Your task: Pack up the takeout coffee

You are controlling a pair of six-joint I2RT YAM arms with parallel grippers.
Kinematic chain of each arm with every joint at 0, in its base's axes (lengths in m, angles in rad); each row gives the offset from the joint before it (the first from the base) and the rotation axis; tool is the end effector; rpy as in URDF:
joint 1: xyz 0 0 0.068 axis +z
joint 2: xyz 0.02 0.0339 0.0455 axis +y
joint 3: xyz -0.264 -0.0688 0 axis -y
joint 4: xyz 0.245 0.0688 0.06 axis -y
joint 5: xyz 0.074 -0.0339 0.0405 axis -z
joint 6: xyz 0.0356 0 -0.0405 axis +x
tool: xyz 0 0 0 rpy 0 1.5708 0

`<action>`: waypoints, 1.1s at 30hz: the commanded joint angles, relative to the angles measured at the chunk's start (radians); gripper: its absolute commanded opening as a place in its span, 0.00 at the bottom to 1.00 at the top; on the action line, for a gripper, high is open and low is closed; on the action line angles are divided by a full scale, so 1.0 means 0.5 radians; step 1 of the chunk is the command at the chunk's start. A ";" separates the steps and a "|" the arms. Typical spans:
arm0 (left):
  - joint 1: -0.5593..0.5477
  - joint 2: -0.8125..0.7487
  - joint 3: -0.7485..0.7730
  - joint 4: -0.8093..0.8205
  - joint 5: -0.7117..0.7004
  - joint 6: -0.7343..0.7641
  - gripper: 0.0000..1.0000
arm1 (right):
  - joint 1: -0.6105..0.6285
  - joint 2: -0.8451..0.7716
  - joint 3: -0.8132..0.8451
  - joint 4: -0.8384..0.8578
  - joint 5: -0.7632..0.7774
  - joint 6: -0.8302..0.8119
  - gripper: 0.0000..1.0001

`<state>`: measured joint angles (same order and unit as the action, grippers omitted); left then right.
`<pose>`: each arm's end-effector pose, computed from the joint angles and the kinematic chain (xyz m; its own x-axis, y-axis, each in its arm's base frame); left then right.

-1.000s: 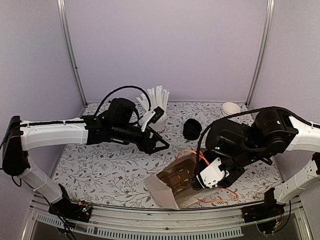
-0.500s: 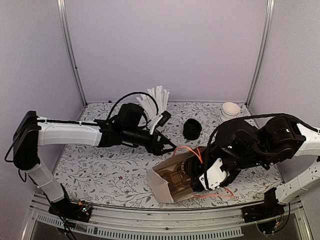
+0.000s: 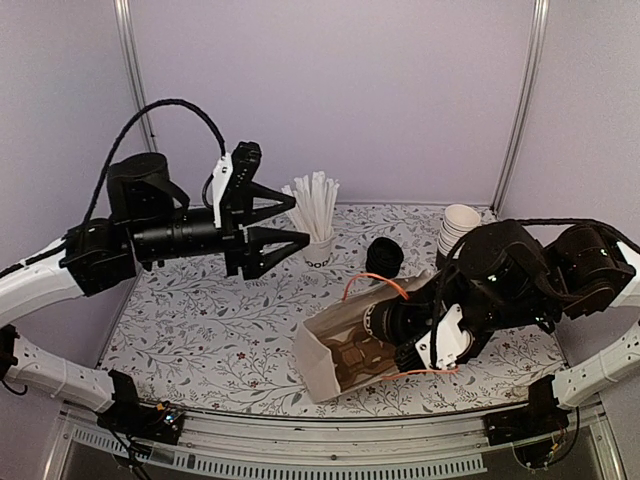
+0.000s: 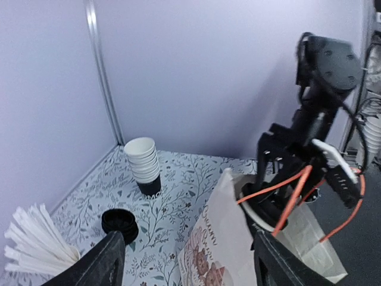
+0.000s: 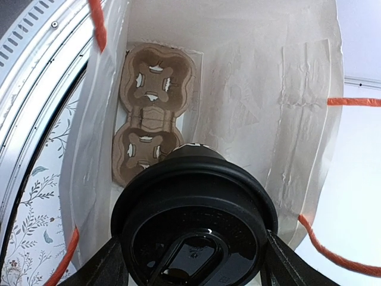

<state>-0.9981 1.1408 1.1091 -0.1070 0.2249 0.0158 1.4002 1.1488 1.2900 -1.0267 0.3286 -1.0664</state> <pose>0.1366 -0.2265 0.3906 -0.0601 0.1216 -0.9908 0.9400 0.3407 -0.0152 0.0477 0.2091 0.3648 0.7227 -0.6856 -0.0871 -0.5491 -0.4930 -0.6748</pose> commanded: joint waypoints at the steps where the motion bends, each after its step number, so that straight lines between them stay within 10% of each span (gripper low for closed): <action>1: -0.339 0.096 0.227 -0.355 -0.171 0.484 0.77 | 0.013 -0.023 0.031 0.007 0.037 -0.005 0.41; 11: -0.612 0.589 0.709 -0.599 -0.485 0.605 0.68 | 0.013 0.021 0.051 0.022 0.048 -0.034 0.41; 15: -0.611 0.647 0.744 -0.535 -0.466 0.588 0.45 | 0.014 0.025 0.049 0.018 0.040 -0.042 0.41; 19: -0.590 0.632 0.671 -0.291 -0.357 0.370 0.00 | 0.026 -0.004 -0.039 0.018 0.046 -0.063 0.41; 33: -0.590 0.666 0.336 0.435 0.000 -0.216 0.00 | 0.093 -0.214 -0.388 0.203 0.153 -0.472 0.41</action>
<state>-1.2911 1.4799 1.3205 -0.0452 0.1116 -0.0135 1.4399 1.0557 1.1107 -0.9825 0.3904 -1.2499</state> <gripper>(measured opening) 0.013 0.720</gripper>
